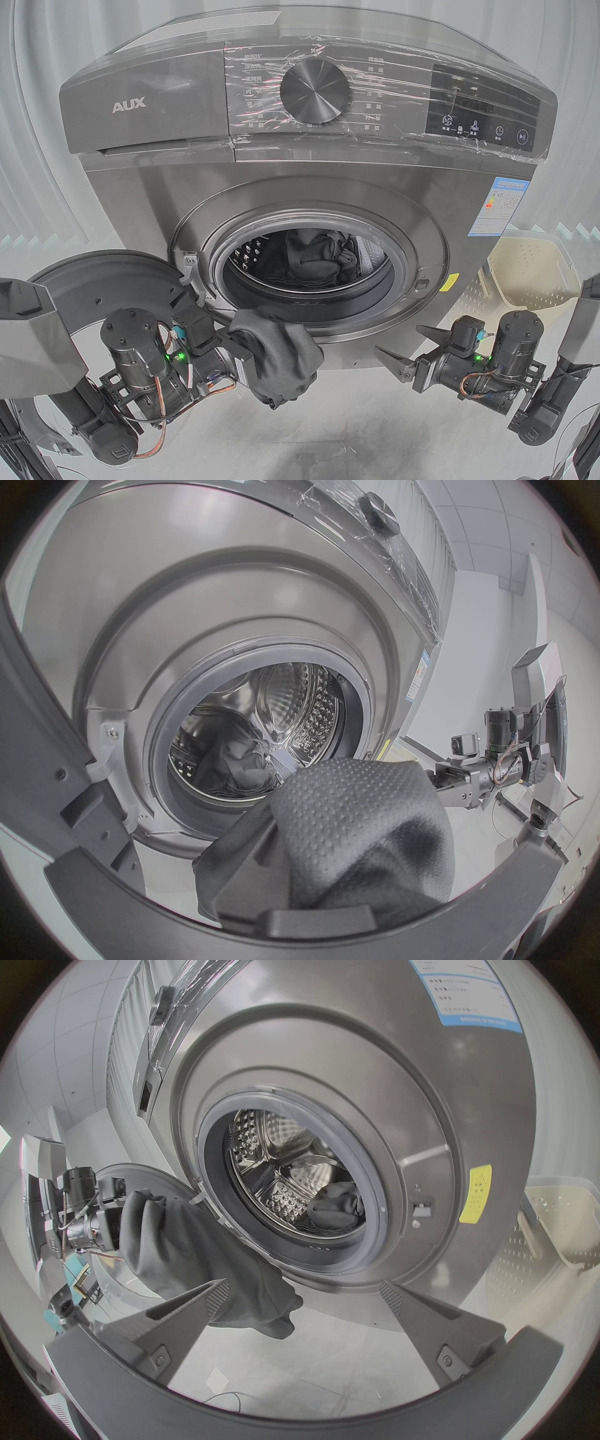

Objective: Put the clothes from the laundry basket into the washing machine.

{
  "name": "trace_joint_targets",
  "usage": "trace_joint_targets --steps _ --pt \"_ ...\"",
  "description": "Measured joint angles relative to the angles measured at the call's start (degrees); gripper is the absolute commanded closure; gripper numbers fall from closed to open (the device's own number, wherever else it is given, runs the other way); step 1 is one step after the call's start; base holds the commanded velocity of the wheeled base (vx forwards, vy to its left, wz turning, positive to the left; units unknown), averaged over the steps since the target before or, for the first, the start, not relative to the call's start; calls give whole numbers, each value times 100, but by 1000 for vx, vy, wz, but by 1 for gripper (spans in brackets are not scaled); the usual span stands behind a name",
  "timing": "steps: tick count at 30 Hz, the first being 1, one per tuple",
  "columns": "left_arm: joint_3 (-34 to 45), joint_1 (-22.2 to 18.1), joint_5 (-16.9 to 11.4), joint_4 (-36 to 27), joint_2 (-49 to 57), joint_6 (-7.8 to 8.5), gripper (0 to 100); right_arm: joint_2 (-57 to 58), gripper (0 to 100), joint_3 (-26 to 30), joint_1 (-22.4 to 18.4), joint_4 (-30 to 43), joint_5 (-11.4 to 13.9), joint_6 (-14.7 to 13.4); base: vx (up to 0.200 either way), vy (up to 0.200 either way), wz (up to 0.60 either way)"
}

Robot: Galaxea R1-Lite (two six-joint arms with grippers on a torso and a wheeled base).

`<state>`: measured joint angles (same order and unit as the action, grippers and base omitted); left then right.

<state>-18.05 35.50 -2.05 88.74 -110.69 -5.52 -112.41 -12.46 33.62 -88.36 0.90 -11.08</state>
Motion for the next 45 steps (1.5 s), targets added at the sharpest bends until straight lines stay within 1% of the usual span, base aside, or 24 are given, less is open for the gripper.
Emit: trace_joint_targets --steps 6,9,13,19,22,25,27,29,33,38,45 --pt "-138 232 6 -2 -80 6 100 307 0 249 279 4 21 24 0 0 0" --pt "-302 308 13 -5 -284 60 100 408 0 310 395 4 7 28 0 0 0" --pt "-728 323 17 -6 -660 158 100 506 0 367 502 6 -4 28 0 0 0" --pt "-1642 262 -84 -9 -1125 167 100 590 0 422 574 6 -12 35 0 0 0" --pt "-2099 232 -129 -5 -1346 71 100 612 0 436 585 6 -15 41 0 0 0" --pt "-2510 212 -132 -11 -1593 -121 100 629 0 433 592 6 -17 41 0 0 0" --pt "-2786 195 -112 -24 -1768 -213 100 638 0 408 596 6 -20 41 0 0 0" --pt "-2995 188 -88 -66 -1905 -255 100 644 0 386 596 6 -22 39 0 0 0" --pt "-3451 129 -62 -317 -2170 -304 100 657 0 349 601 6 -20 39 0 0 0" --pt "-3999 0 -13 -758 -2410 -321 100 662 0 332 601 6 -17 39 0 0 0" --pt "-4969 -135 154 -1378 -2734 -325 100 660 0 318 601 6 -20 38 0 0 0"
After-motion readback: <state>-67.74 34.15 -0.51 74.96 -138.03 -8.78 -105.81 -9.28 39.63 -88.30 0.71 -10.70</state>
